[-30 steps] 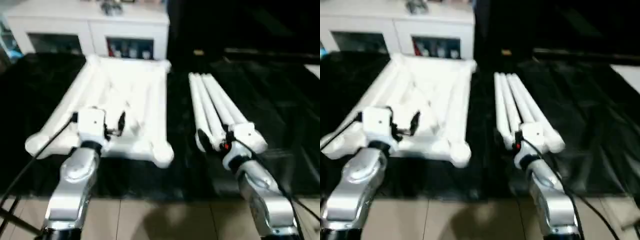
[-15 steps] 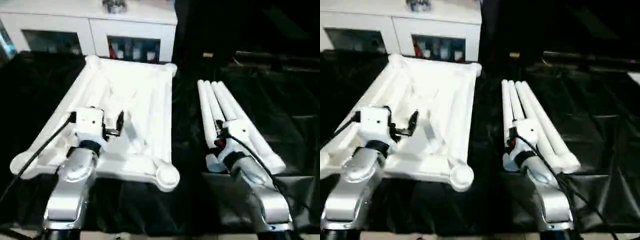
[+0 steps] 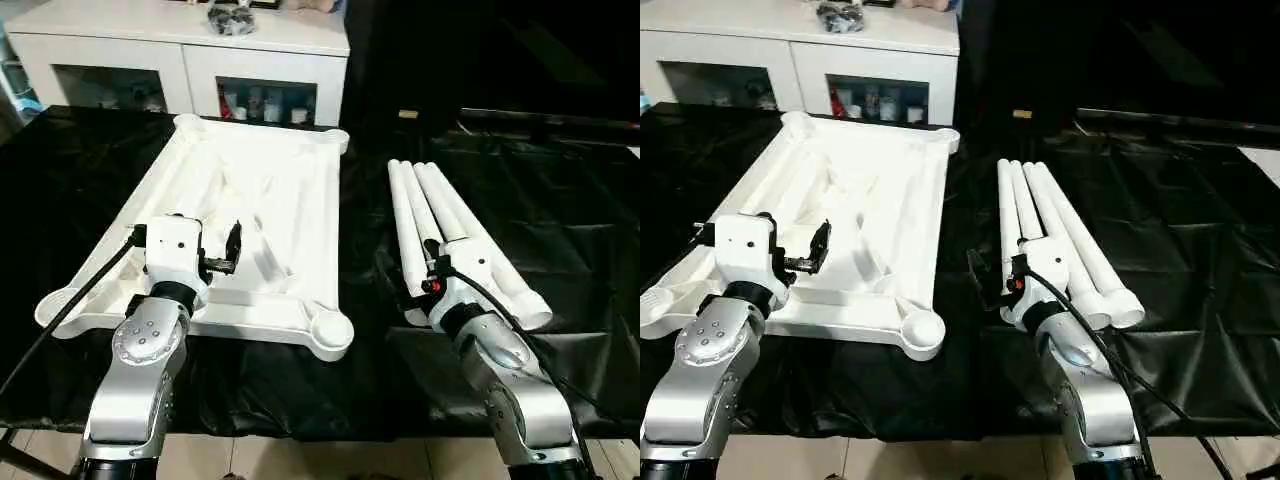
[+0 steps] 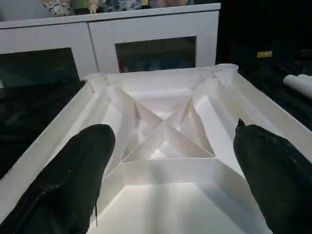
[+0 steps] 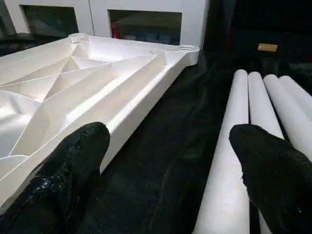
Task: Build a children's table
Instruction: Move to table
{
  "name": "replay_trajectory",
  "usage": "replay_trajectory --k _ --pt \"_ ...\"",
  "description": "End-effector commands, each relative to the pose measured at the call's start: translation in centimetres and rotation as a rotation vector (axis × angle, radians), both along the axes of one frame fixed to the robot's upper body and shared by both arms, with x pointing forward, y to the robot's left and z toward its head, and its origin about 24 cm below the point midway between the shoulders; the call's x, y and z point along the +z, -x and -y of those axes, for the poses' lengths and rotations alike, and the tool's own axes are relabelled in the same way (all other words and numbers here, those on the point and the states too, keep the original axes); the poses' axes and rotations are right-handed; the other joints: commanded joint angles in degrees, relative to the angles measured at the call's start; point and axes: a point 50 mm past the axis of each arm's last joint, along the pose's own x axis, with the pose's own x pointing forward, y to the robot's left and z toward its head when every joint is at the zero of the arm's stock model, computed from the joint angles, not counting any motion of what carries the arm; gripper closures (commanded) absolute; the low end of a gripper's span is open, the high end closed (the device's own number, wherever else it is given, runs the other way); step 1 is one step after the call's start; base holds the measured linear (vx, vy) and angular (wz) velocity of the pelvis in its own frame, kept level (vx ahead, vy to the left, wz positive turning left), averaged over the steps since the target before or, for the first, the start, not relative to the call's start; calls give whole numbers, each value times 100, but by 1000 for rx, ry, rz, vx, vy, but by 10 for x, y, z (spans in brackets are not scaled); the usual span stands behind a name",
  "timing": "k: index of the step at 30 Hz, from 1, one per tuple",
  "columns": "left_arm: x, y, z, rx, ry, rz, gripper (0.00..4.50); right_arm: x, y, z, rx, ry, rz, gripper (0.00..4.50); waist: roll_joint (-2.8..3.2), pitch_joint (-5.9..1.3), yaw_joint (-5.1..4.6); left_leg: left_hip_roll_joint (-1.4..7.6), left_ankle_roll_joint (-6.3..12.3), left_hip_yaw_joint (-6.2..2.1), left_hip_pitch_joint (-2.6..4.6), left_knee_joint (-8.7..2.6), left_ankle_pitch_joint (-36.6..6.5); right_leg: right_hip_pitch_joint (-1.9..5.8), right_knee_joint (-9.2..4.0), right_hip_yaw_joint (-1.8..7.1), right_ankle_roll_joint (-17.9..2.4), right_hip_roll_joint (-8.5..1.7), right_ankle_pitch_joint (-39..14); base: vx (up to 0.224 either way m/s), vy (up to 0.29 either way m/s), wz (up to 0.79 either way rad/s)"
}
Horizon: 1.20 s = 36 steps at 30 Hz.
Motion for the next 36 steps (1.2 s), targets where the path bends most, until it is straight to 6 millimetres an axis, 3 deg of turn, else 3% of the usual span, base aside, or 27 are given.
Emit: replay_trajectory --k 1,8,10,16,19,26,36 --pt "2 0 2 -11 1 5 5 2 -1 2 -8 9 5 0 57 -245 -7 397 -226 -205 5 -664 -2044 110 -447 249 -606 -476 -2737 0 0 0" --pt "2 0 2 -11 1 5 5 2 -1 2 -8 9 5 0 65 -306 14 416 -85 -150 -42 -650 -1414 146 -332 273 -934 -451 -1717 0 0 0" --pt "2 0 2 -11 1 5 5 2 -1 2 -8 9 5 0 70 -333 32 414 30 -119 -58 -620 -953 167 -274 276 -1105 -445 -1104 0 0 0" --pt "2 0 2 -11 1 5 5 2 -1 2 -8 9 5 0 63 -368 101 414 356 -71 -54 -559 -19 238 -159 270 -1407 -449 -117 9 -2 1" --pt "2 0 2 -11 1 5 5 2 -1 2 -8 9 5 0 61 -347 125 429 361 -61 -39 -582 -181 235 -188 265 -1402 -446 -370 0 0 0" --pt "2 0 2 -11 1 5 5 2 -1 2 -8 9 5 0 61 -306 148 448 41 -33 -2 -638 -909 177 -286 278 -1117 -433 -1344 0 0 0" --pt "2 0 2 -11 1 5 5 2 -1 2 -8 9 5 0 47 -304 147 430 -45 -31 -27 -641 -1003 167 -290 286 -951 -423 -1510 0 0 0"
